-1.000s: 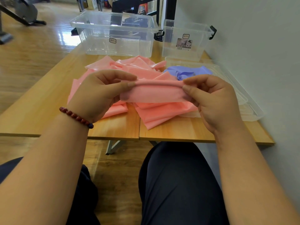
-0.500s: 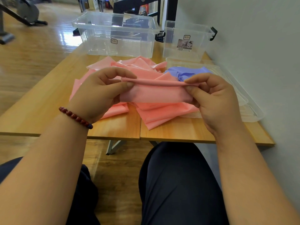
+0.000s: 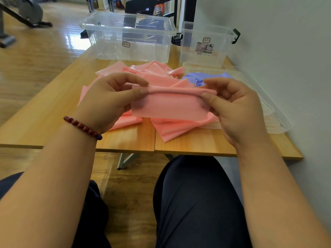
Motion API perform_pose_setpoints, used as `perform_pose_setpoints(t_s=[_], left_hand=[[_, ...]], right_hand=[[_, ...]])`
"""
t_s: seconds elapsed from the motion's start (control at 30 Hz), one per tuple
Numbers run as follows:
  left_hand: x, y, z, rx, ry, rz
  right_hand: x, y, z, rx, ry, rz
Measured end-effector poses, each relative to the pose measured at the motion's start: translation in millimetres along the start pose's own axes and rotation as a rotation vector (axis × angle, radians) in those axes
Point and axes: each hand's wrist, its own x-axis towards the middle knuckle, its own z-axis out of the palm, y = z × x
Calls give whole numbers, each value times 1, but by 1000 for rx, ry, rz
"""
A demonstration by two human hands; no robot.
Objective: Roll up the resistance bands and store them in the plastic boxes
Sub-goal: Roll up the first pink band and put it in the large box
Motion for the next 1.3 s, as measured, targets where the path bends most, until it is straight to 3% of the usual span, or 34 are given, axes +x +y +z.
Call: perform_pose_setpoints(t_s=[0.4, 0.83, 1.0, 1.13, 1.3], left_hand=[[4, -2, -1, -15, 60, -8], [2, -4, 8, -120, 56, -23], [1, -7, 10, -53, 80, 11], [1, -6, 12, -91, 116, 32], [3, -6, 11, -81, 162, 55]], right_hand=[[3, -6, 5, -82, 14, -77], [1, 1, 10, 42, 44, 16], [-4, 0, 15, 2, 61, 26], [-13, 0, 23, 10, 213, 93], [-30, 2, 38, -38, 395, 28]])
